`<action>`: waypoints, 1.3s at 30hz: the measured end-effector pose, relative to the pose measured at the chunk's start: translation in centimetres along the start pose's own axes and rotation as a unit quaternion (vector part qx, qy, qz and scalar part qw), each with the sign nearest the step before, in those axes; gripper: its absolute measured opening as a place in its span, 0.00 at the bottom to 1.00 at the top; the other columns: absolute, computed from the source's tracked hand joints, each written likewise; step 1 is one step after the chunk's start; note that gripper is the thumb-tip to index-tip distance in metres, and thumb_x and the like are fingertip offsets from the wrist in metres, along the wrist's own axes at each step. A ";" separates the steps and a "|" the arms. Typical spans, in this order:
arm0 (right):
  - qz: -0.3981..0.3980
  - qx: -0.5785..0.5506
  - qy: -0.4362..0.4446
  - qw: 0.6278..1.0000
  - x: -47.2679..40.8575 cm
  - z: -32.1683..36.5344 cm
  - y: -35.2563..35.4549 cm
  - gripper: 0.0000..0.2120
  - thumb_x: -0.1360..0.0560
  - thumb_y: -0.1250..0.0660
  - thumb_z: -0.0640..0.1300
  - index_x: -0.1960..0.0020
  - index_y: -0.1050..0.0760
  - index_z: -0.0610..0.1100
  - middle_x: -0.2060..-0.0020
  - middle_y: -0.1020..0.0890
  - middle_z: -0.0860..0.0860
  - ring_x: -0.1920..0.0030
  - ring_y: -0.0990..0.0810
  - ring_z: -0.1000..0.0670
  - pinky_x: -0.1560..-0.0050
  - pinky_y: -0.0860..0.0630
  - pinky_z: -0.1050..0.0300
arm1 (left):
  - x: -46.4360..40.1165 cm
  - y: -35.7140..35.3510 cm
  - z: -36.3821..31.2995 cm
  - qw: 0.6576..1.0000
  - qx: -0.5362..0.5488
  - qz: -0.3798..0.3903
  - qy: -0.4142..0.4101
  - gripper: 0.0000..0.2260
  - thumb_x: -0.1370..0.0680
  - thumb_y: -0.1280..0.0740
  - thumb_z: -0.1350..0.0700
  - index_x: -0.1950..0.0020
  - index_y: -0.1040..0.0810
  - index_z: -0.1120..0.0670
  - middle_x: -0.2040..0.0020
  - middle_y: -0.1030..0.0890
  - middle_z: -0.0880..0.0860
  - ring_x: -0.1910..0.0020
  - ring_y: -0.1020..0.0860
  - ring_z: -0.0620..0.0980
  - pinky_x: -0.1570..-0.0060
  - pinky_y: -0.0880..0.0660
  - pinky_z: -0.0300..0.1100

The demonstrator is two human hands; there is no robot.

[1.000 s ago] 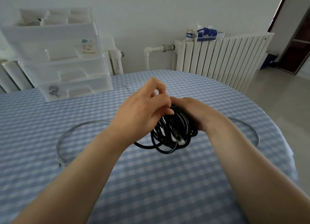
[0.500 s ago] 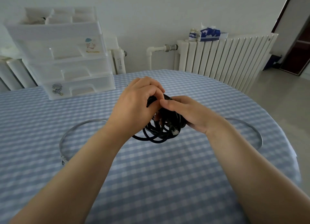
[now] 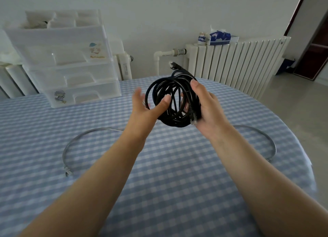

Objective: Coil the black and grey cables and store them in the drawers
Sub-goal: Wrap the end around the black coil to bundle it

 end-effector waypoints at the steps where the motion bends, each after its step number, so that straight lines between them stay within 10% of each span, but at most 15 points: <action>1: 0.014 -0.023 0.001 1.000 0.0 0.0 -0.1 0.12 0.25 0.34 0.49 0.57 0.18 0.42 0.67 0.18 0.50 0.67 0.19 0.54 0.64 0.23 0.58 | -0.2 -0.2 0.7 0.991 0.089 0.076 0.065 0.38 0.31 0.27 0.40 0.26 0.38 0.48 0.28 0.31 0.49 0.29 0.33 0.49 0.30 0.41 0.51; 8: 0.109 -0.157 -0.051 0.980 -0.3 -1.3 -0.6 0.13 0.22 0.40 0.50 0.53 0.24 0.41 0.71 0.21 0.52 0.69 0.21 0.55 0.65 0.23 0.59 | -0.3 -0.6 1.2 0.929 0.263 0.224 0.133 0.13 0.26 0.32 0.55 0.44 0.20 0.59 0.46 0.18 0.55 0.41 0.22 0.53 0.35 0.29 0.50; 15: 0.156 -0.059 -0.107 0.980 -0.8 -1.8 0.6 0.13 0.26 0.36 0.49 0.50 0.18 0.42 0.57 0.18 0.47 0.53 0.21 0.45 0.36 0.30 0.39 | -1.4 1.6 0.4 0.978 0.157 0.084 0.105 0.08 0.32 0.30 0.61 0.53 0.22 0.59 0.67 0.20 0.51 0.66 0.22 0.46 0.59 0.25 0.39; 20: 0.006 0.157 0.044 0.987 -0.5 -0.1 1.3 0.22 0.26 0.34 0.58 0.37 0.26 0.48 0.43 0.22 0.53 0.45 0.21 0.54 0.45 0.23 0.58 | -1.8 2.5 0.3 0.997 -0.037 0.004 0.071 0.06 0.28 0.29 0.63 0.54 0.23 0.55 0.69 0.21 0.50 0.65 0.20 0.48 0.53 0.23 0.45; 24: 0.018 0.409 0.290 0.865 1.1 2.0 0.1 0.21 0.25 0.34 0.46 0.33 0.31 0.49 0.36 0.29 0.55 0.35 0.30 0.58 0.33 0.33 0.59 | -1.3 2.2 -0.1 0.954 -0.298 -0.027 0.008 0.04 0.28 0.31 0.60 0.56 0.23 0.53 0.66 0.20 0.52 0.66 0.21 0.50 0.65 0.25 0.41; 28: 0.213 0.587 0.133 0.770 2.0 2.2 -1.5 0.34 0.26 0.33 0.42 0.24 0.43 0.52 0.25 0.42 0.56 0.25 0.45 0.55 0.26 0.47 0.54 | -1.0 1.2 -0.2 0.858 -0.510 0.003 -0.055 0.05 0.27 0.37 0.59 0.62 0.29 0.52 0.67 0.25 0.49 0.68 0.28 0.45 0.71 0.35 0.38; 31: 0.252 0.712 0.079 0.651 2.2 0.8 -3.2 0.40 0.26 0.33 0.43 0.22 0.52 0.50 0.24 0.45 0.52 0.28 0.38 0.49 0.30 0.37 0.53 | -0.5 0.2 0.1 0.812 -0.578 0.028 -0.073 0.07 0.26 0.39 0.59 0.63 0.32 0.51 0.69 0.27 0.47 0.70 0.30 0.45 0.72 0.36 0.39; 34: 0.197 0.784 0.078 0.583 1.3 -1.6 -4.3 0.35 0.25 0.37 0.39 0.23 0.50 0.42 0.48 0.23 0.45 0.51 0.24 0.45 0.56 0.25 0.51 | -0.2 -0.3 0.6 0.767 -0.634 0.032 -0.095 0.09 0.25 0.40 0.58 0.64 0.34 0.49 0.70 0.28 0.46 0.73 0.32 0.44 0.71 0.37 0.39; 37: 0.144 0.791 0.090 0.588 0.6 -2.1 -4.5 0.04 0.24 0.40 0.37 0.50 0.33 0.41 0.70 0.32 0.51 0.68 0.31 0.49 0.73 0.40 0.57 | -0.5 0.4 0.7 0.755 -0.647 -0.006 -0.109 0.03 0.24 0.41 0.56 0.58 0.33 0.51 0.67 0.28 0.48 0.71 0.32 0.46 0.69 0.36 0.41; 39: 0.142 0.790 0.095 0.589 0.3 -2.1 -4.5 0.05 0.25 0.39 0.40 0.57 0.36 0.43 0.71 0.33 0.52 0.71 0.35 0.52 0.73 0.43 0.57 | -0.8 1.2 1.0 0.747 -0.655 0.001 -0.109 0.07 0.24 0.37 0.51 0.53 0.33 0.53 0.63 0.27 0.49 0.67 0.30 0.48 0.66 0.35 0.42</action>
Point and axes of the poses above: each hand's wrist, its own x-axis away from the middle knuckle, its own y-axis out of the back of the hand, z = x × y, the point moved 2 cm from there along -x, towards the middle knuckle
